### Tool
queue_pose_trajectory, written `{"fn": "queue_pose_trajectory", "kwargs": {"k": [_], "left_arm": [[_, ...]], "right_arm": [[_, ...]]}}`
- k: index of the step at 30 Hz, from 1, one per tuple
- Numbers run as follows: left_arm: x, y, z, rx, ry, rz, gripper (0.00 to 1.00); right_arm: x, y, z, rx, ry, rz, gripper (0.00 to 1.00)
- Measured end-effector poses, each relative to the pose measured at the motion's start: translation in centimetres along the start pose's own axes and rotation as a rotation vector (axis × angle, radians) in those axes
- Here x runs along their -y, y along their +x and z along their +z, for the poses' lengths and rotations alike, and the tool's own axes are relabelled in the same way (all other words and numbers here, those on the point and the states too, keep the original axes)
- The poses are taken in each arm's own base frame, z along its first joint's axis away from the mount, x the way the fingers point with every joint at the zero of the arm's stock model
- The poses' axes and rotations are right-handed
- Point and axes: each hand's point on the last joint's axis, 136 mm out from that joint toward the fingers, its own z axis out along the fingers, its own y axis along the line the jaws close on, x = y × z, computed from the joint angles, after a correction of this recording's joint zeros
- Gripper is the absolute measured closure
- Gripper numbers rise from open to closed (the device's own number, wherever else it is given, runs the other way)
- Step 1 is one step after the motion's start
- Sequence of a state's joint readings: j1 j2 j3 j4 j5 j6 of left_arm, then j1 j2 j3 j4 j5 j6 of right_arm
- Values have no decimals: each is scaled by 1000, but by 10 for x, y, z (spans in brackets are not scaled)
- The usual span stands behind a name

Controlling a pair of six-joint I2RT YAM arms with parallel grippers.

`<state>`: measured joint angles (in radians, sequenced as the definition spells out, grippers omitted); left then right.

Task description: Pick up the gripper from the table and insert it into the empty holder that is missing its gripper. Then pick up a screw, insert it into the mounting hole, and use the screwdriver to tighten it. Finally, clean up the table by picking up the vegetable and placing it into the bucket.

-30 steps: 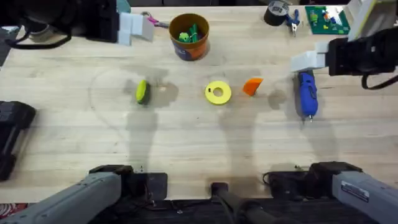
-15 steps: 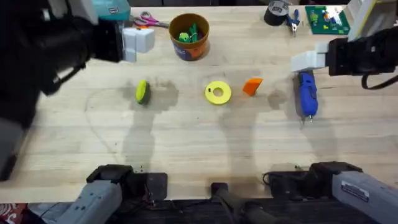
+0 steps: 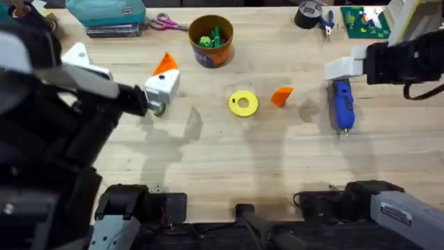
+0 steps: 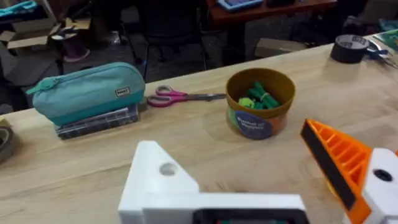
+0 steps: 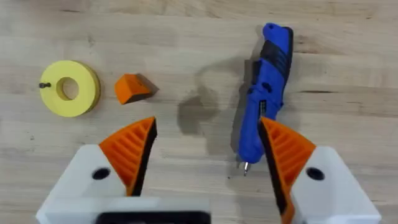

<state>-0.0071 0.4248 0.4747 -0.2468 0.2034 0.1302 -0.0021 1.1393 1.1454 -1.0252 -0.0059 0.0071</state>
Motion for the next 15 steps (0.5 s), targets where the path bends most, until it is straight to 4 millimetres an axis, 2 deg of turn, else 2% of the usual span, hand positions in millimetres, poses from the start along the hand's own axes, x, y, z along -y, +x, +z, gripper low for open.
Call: {"fn": "queue_pose_trajectory", "kwargs": {"k": [15], "left_arm": [[16,9,-19,294,26,71,16]], "right_arm": [[0,0,0,0,0,0,4]]}}
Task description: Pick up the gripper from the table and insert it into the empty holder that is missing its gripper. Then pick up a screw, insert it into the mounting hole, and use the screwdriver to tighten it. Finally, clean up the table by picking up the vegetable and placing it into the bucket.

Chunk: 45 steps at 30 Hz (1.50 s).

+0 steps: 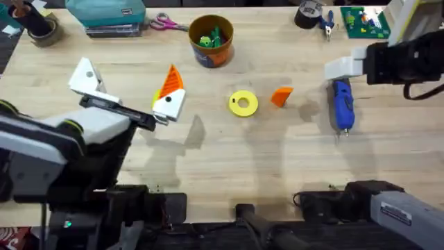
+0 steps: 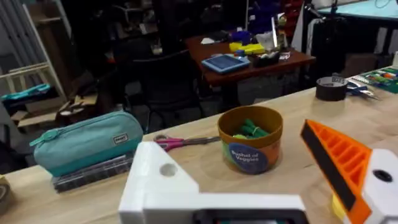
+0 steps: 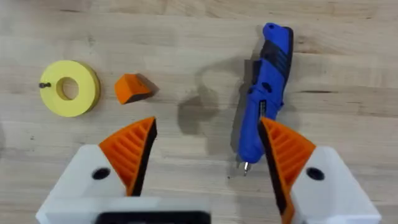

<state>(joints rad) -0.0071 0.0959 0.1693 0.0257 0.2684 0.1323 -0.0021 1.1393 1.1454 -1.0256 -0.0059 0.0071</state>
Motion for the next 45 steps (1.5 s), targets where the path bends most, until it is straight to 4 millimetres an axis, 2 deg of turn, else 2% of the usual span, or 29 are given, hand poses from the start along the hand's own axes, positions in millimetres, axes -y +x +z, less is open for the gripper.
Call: {"fn": "queue_pose_trajectory", "kwargs": {"k": [5,9,13,18,22,28,35,45], "left_arm": [[12,7,-3,46,54,12,15],[30,6,-6,91,154,26,15],[60,6,-13,126,330,39,15],[104,13,-34,142,616,40,15],[124,14,-50,142,768,10,15],[136,29,-61,4,864,-191,16],[142,53,-67,-156,888,-363,15],[143,53,-68,-144,900,-336,15]], "right_arm": [[0,0,0,0,0,0,3],[0,0,0,0,0,0,4],[0,0,0,0,0,0,4],[0,0,0,0,0,0,4],[0,0,0,0,0,0,3],[0,0,0,0,0,0,4],[0,0,0,0,0,0,4],[0,0,0,0,0,0,4]]}}
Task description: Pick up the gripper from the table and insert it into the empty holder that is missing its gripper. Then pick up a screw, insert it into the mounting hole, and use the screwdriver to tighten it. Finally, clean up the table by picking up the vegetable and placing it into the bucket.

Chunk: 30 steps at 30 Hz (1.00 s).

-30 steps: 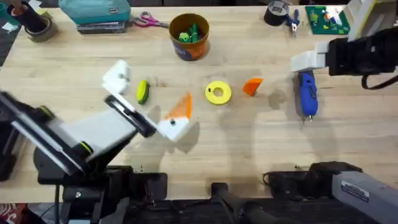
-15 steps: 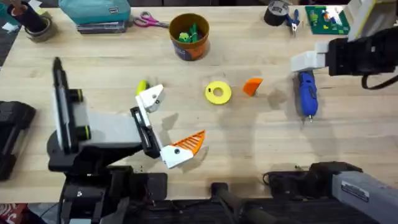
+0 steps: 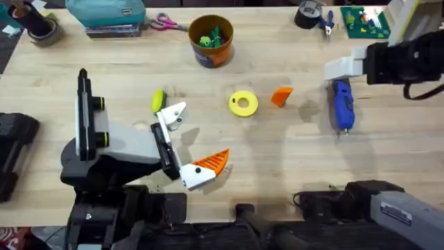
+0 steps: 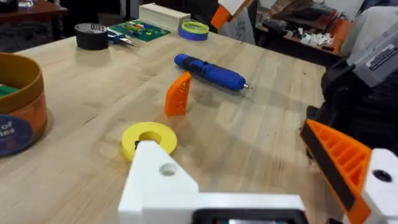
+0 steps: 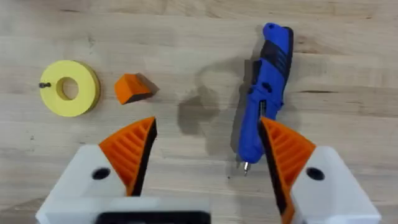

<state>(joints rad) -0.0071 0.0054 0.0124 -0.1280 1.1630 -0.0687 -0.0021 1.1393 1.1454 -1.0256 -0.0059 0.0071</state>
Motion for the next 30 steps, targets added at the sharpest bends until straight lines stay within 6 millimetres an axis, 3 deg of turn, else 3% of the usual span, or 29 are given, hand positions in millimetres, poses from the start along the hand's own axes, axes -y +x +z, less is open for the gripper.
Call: {"fn": "queue_pose_trajectory", "kwargs": {"k": [30], "left_arm": [[0,0,0,0,1,81,15]], "right_arm": [[0,0,0,0,0,0,4]]}}
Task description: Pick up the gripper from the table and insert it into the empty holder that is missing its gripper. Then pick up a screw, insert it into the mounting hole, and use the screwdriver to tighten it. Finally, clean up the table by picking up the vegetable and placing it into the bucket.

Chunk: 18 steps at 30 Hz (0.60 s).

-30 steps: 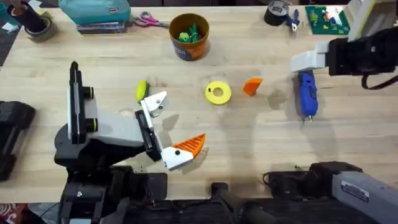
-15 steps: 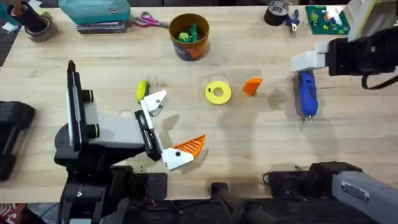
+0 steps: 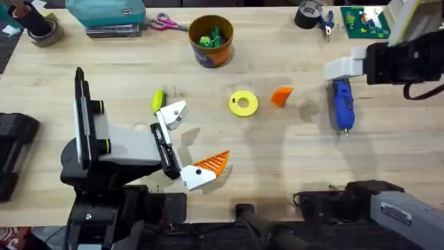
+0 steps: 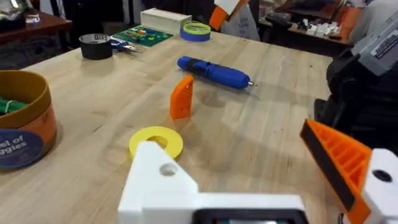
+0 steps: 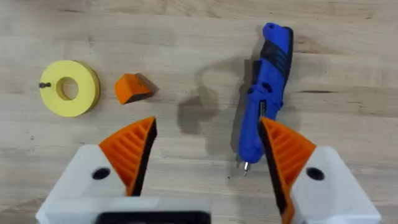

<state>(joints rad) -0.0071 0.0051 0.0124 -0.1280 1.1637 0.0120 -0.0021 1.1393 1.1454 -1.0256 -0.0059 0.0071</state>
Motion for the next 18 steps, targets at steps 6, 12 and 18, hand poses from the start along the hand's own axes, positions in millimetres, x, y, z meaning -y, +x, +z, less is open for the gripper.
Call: {"fn": "queue_pose_trajectory", "kwargs": {"k": [6,12,18], "left_arm": [[0,0,0,0,0,0,15],[0,0,0,0,0,0,16],[0,0,0,0,0,0,15]], "right_arm": [[0,0,0,0,0,0,3],[-1,0,0,1,-5,0,4],[-3,-2,0,7,-16,-3,3]]}}
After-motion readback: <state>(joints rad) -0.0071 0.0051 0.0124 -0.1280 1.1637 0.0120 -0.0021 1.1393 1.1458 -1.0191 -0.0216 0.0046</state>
